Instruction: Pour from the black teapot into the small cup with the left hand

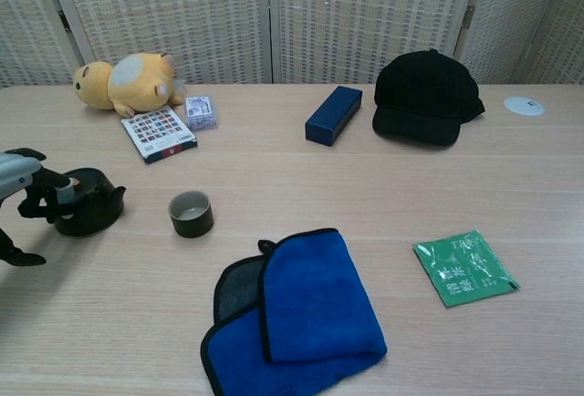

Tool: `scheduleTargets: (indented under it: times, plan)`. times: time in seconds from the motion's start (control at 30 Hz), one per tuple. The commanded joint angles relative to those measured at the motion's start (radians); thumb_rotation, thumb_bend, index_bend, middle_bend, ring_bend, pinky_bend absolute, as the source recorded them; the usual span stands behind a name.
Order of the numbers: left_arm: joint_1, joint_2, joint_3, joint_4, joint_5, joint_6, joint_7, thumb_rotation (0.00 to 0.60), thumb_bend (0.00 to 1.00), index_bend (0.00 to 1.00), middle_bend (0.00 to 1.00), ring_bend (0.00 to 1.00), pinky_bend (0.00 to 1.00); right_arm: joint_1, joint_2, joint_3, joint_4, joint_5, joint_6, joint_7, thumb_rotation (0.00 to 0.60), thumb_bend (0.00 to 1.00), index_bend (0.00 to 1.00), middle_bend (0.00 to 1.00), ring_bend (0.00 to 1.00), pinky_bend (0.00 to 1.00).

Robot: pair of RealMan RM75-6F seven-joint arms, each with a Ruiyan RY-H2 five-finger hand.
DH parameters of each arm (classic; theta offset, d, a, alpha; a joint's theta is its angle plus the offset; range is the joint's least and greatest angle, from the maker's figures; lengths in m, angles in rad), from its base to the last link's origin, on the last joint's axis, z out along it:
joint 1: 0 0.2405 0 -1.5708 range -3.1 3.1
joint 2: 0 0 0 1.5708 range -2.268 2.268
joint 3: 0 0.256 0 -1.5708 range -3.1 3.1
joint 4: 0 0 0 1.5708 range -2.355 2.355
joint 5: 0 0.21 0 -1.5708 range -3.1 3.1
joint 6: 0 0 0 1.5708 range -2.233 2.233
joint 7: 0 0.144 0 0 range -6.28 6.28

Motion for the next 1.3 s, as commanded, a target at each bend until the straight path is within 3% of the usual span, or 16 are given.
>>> scheduleTargets:
  times: [0.03,0.83,1.3]
  plan:
    - [-0.001,0.0,0.001,0.001,-0.006,-0.005,0.001,0.6,0.14,0.45,0.47,0.47,0.0,0.0,0.0,0.0,0.0,0.0,0.0,0.0,0.6,0.18,0.02,0.15,0.0,0.0]
    - [-0.009,-0.013,0.016,0.016,-0.039,-0.04,-0.001,0.6,0.14,0.49,0.5,0.49,0.0,0.003,-0.007,0.002,0.005,0.004,-0.009,-0.001,0.6,0.18,0.02,0.15,0.0,0.0]
    - [-0.013,-0.024,0.009,0.032,-0.024,-0.039,-0.046,0.6,0.14,0.68,0.73,0.69,0.0,0.002,-0.009,0.004,0.008,0.01,-0.01,-0.001,0.6,0.18,0.02,0.15,0.0,0.0]
